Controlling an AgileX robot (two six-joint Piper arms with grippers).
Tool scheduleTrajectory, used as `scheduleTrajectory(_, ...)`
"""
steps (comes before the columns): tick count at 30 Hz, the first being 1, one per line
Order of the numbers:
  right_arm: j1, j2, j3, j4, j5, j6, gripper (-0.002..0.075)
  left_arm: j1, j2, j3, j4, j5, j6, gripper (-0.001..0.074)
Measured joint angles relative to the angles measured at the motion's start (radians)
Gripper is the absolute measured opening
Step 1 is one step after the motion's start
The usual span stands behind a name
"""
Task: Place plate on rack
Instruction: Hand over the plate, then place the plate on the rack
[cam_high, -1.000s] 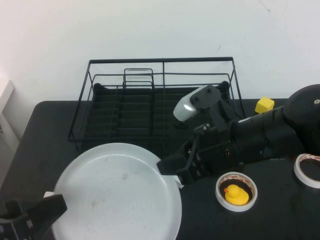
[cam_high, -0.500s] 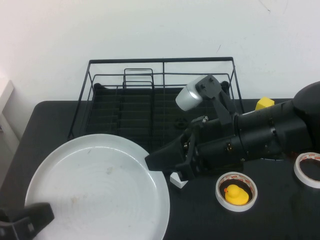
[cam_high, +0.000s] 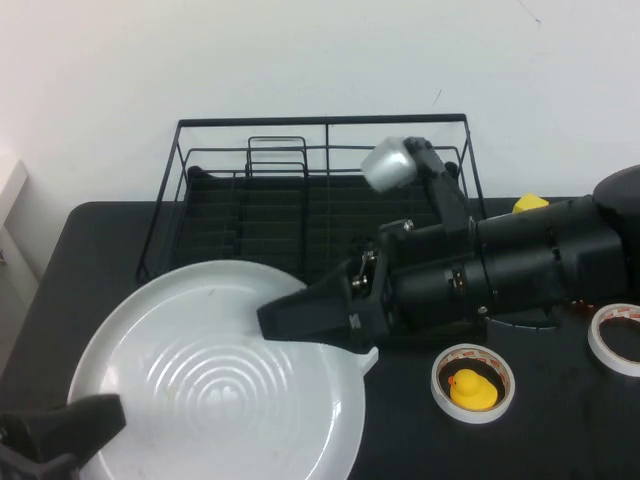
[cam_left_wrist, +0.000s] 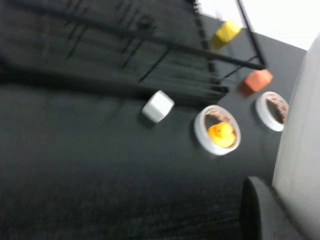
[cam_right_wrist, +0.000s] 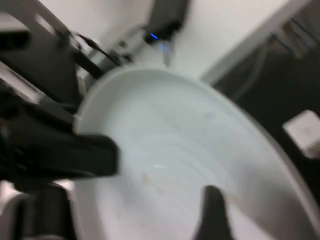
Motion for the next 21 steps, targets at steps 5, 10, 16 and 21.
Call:
scheduleTrajectory(5, -0.057, -0.032, -0.034, 0.036, 0.139, 0.0, 0.053, 0.0, 0.0, -0.021, -0.063, -0.074, 0.213, 0.0064)
scheduleTrajectory(10, -0.216, -0.119, -0.12, 0.036, 0.348, 0.059, 0.0512, 0.0, 0.002, -0.07, -0.078, -0.218, 0.354, 0.0064)
scheduleTrajectory(16, -0.371, -0.297, -0.181, -0.136, 0.407, 0.146, 0.0347, 0.0, 0.053, -0.125, -0.086, -0.358, 0.467, 0.0064)
scheduleTrajectory(21, -0.396, -0.462, -0.181, -0.471, 0.438, 0.202, 0.0165, 0.0, 0.168, -0.194, -0.186, -0.442, 0.651, 0.0064)
